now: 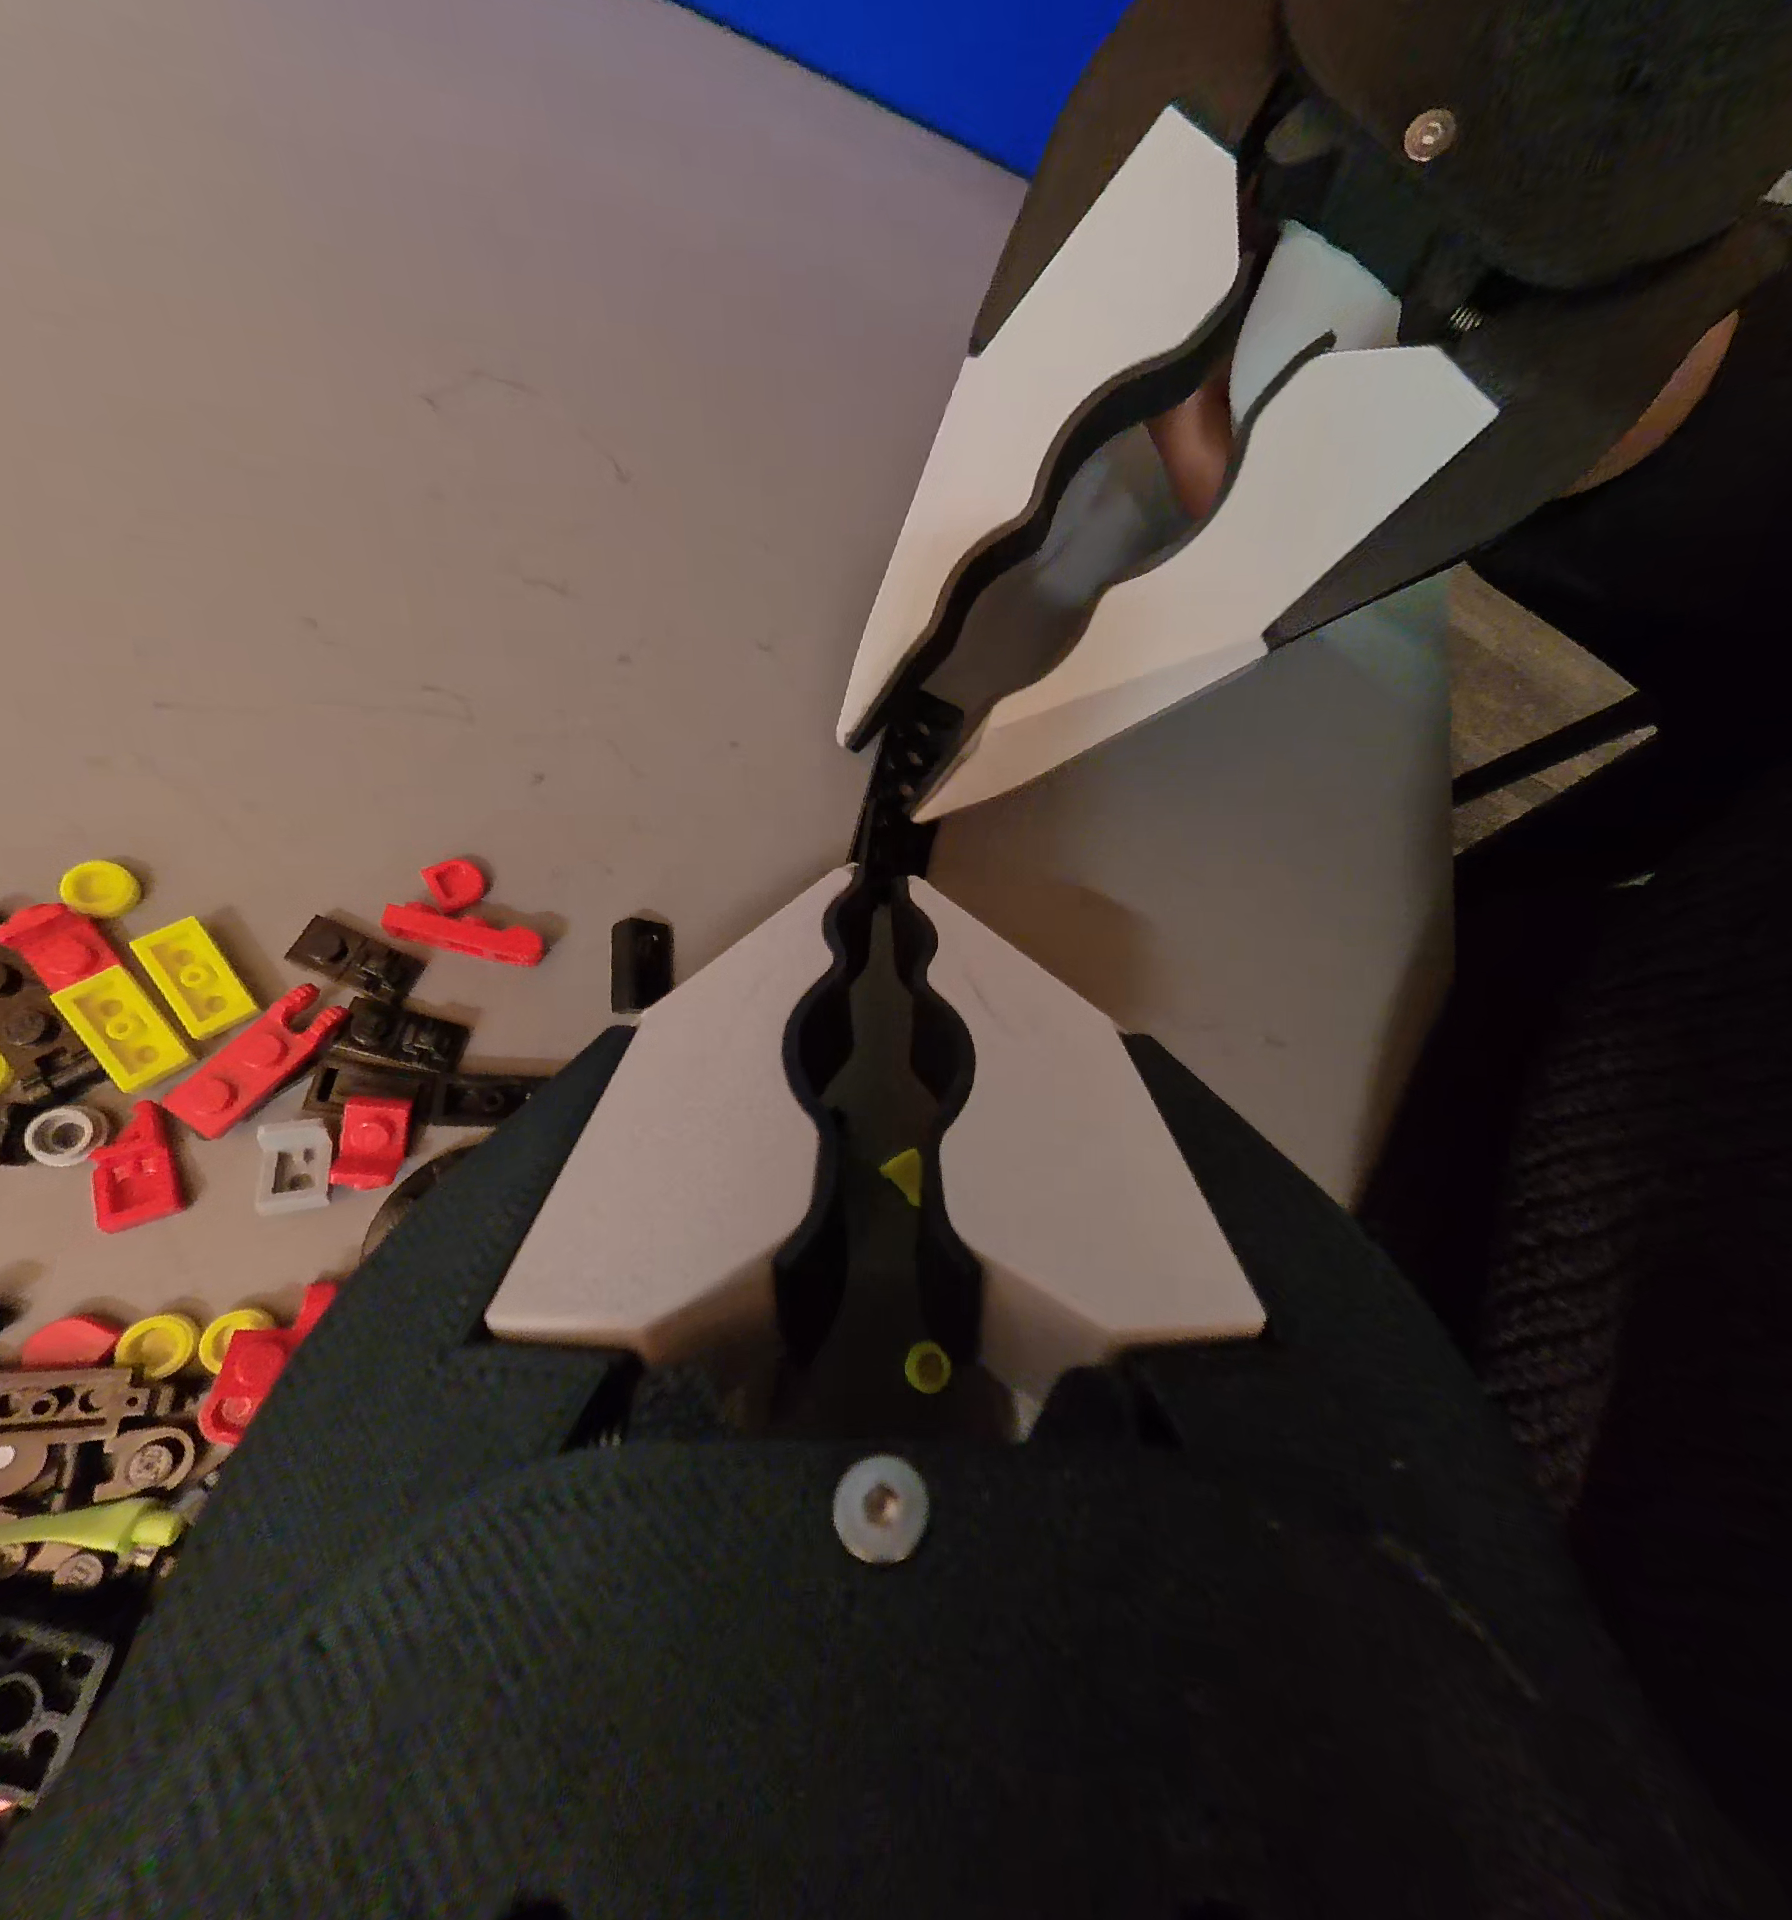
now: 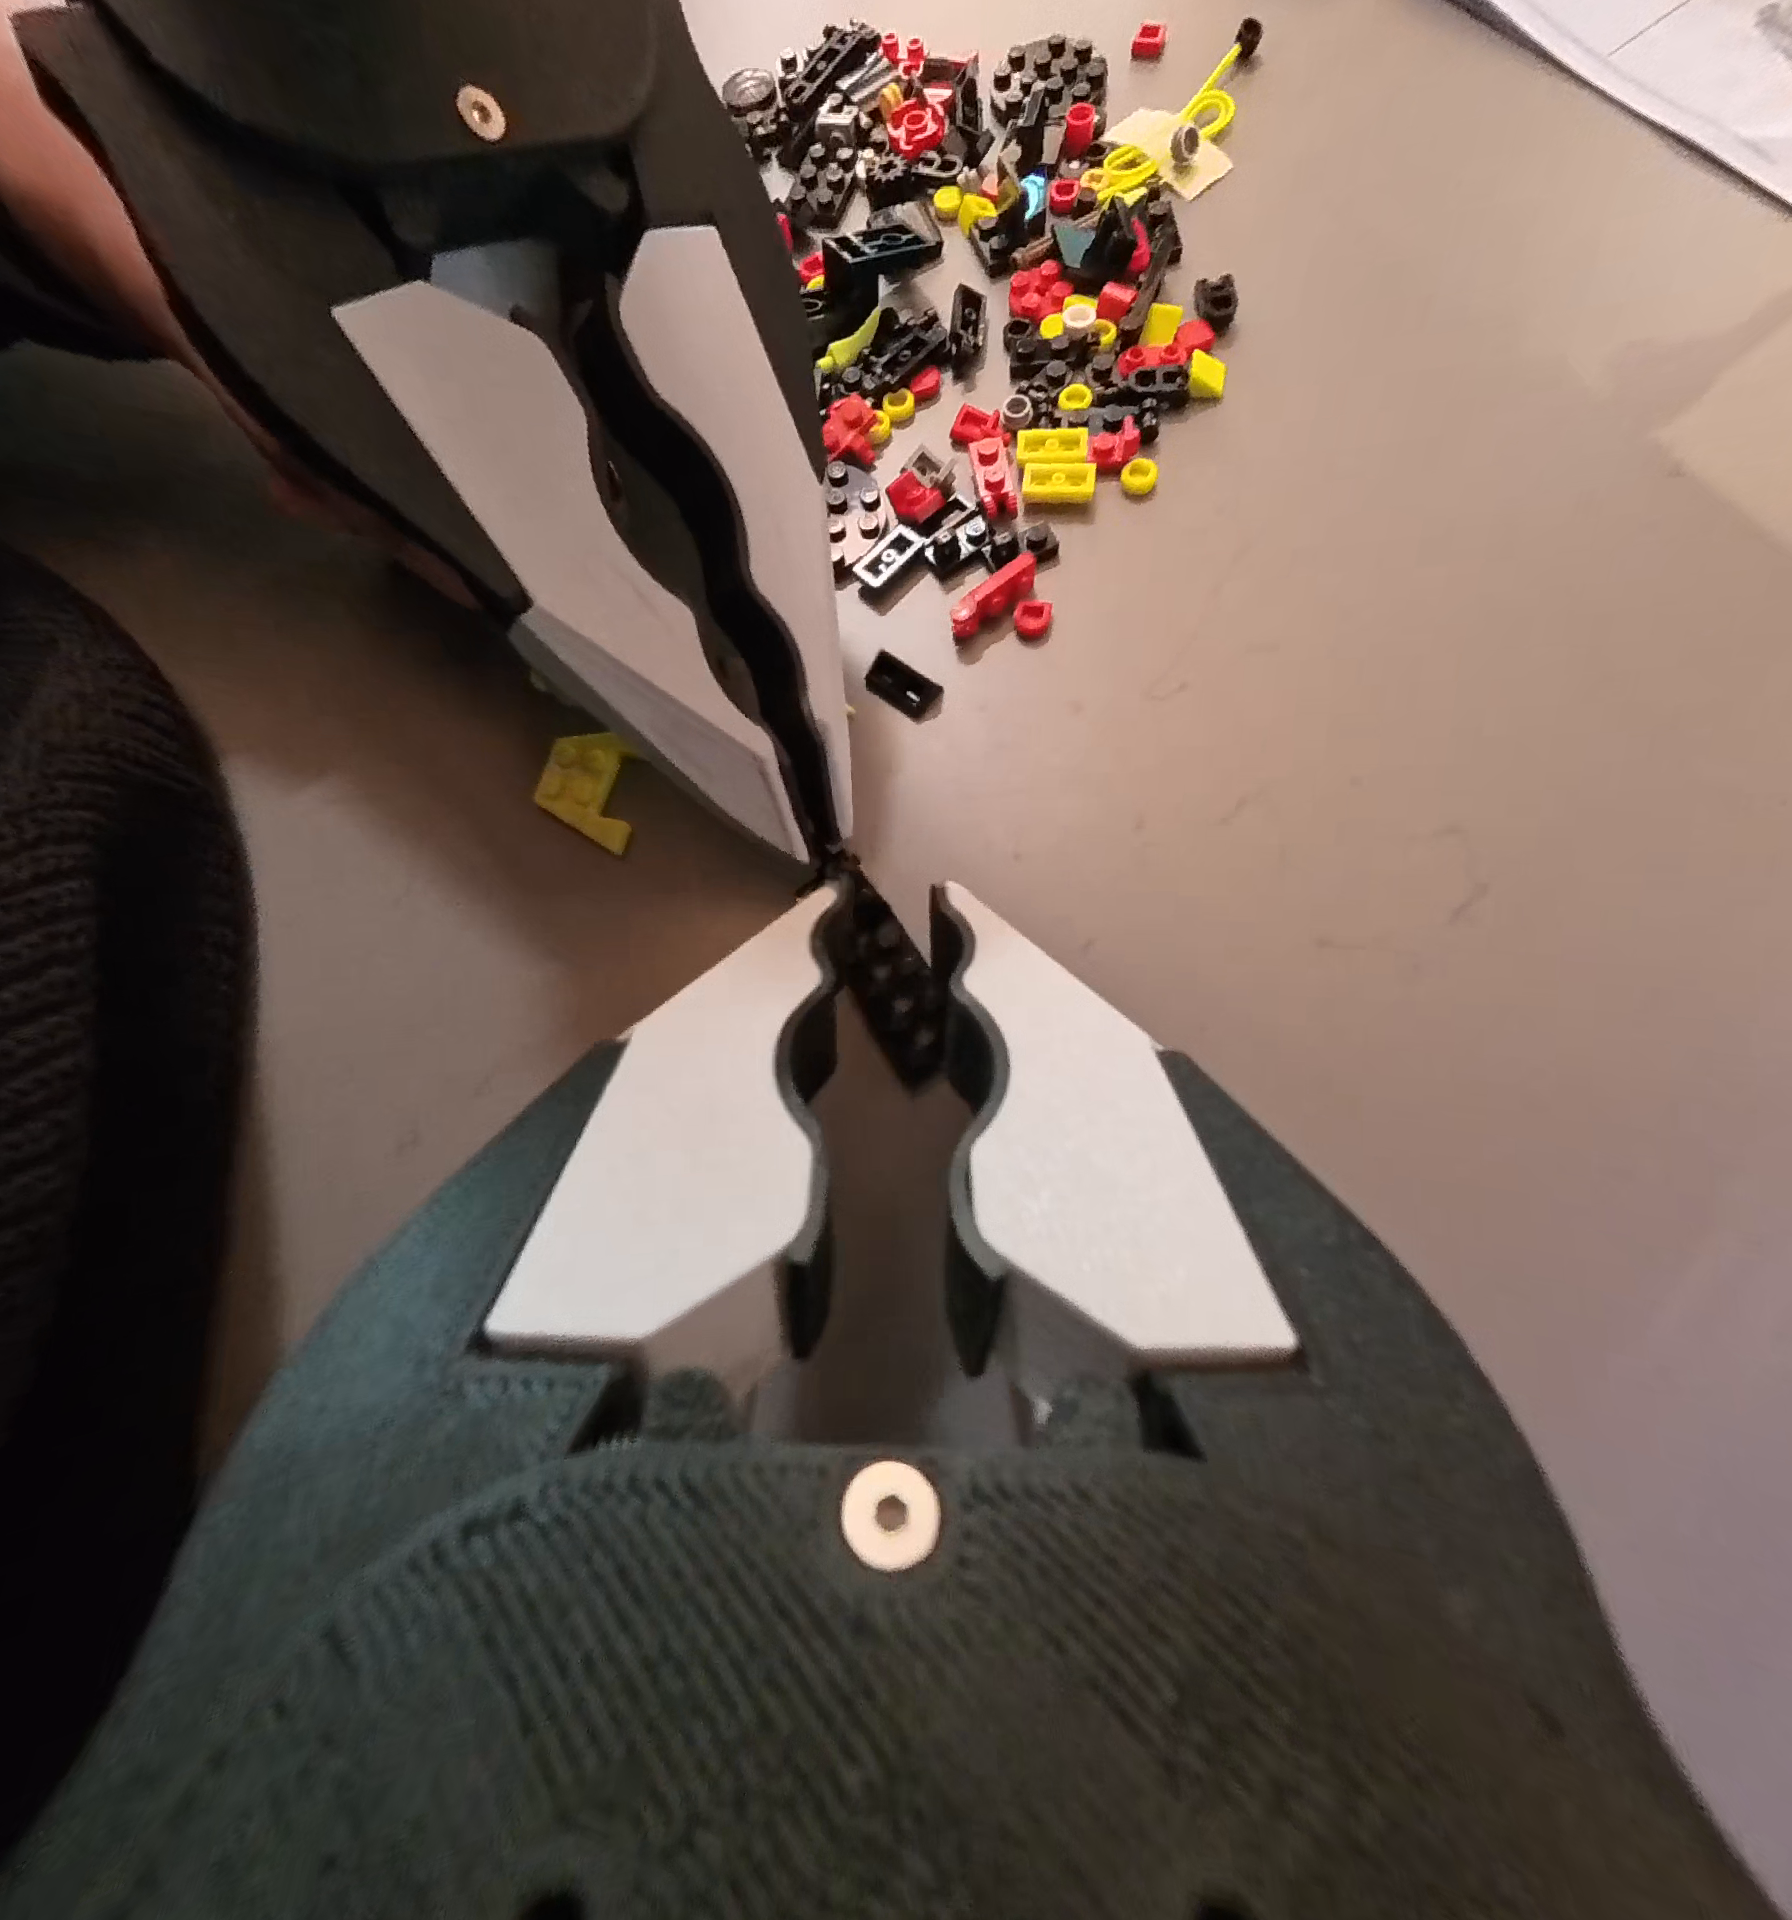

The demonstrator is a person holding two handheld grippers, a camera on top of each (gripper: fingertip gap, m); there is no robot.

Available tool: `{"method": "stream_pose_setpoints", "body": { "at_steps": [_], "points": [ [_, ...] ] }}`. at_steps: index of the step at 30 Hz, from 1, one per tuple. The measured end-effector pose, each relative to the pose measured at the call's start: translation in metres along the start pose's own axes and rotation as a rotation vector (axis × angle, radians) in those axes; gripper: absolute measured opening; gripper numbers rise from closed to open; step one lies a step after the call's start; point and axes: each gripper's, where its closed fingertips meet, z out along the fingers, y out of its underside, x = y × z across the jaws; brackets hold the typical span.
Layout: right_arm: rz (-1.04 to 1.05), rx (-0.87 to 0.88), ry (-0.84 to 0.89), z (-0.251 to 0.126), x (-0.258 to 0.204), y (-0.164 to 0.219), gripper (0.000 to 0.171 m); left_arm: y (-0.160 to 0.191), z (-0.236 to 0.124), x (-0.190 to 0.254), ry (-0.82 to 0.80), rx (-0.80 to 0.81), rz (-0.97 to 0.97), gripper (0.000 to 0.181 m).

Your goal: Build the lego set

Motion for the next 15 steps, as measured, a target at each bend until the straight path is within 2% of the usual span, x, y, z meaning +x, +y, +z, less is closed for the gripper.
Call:
{"method": "stream_pose_setpoints", "body": {
  "at_steps": [11,15],
  "points": [
    [-0.001,-0.017,-0.022,0.0046,-0.0035,0.0005,0.000,-0.0007,0.0007,-0.0003,0.000,0.000,-0.002,0.002],
    [-0.007,-0.022,-0.017,0.0055,-0.0028,-0.0003,0.000,-0.0009,0.0007,-0.0008,0.001,0.001,-0.007,0.002]
  ]
}}
